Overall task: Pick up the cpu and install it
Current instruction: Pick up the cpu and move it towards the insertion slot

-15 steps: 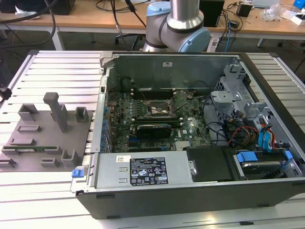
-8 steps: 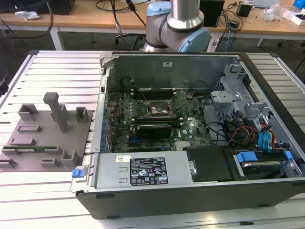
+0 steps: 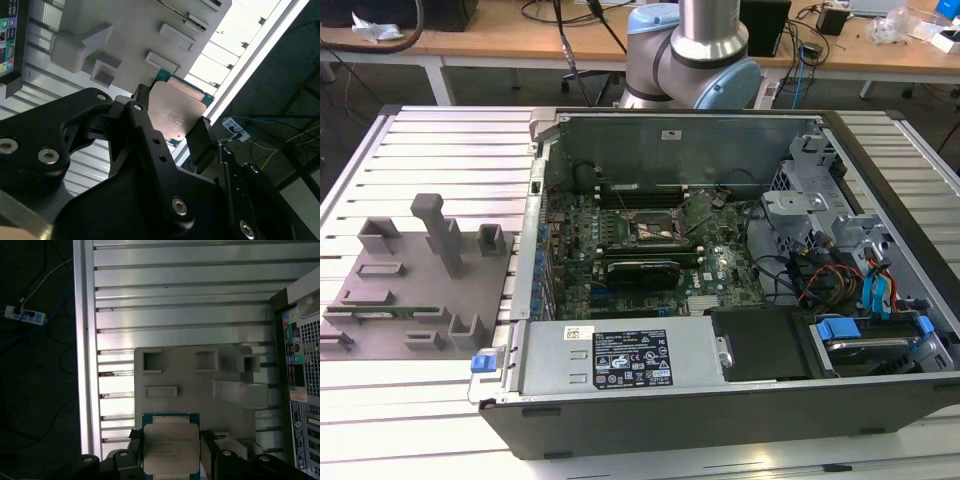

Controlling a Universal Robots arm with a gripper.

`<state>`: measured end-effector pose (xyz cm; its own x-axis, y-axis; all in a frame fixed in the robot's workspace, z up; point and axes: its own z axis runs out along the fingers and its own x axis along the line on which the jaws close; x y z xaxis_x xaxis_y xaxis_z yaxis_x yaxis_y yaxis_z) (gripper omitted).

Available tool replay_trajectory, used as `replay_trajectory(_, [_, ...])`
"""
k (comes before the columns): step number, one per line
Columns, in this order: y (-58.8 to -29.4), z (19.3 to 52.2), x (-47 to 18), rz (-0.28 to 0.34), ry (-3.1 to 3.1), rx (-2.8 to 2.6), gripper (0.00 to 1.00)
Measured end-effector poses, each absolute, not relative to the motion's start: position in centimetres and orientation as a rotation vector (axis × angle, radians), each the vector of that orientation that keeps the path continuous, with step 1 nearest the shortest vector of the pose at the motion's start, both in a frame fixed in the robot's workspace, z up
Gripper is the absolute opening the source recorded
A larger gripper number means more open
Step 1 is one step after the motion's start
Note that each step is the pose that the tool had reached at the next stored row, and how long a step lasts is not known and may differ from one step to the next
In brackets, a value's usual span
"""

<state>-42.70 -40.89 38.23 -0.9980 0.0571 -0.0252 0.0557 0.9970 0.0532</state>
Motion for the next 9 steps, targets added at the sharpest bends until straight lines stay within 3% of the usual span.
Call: replay_trajectory(9, [-40.88,38.83,-42.68,0.082,3.113,0.088,0.54])
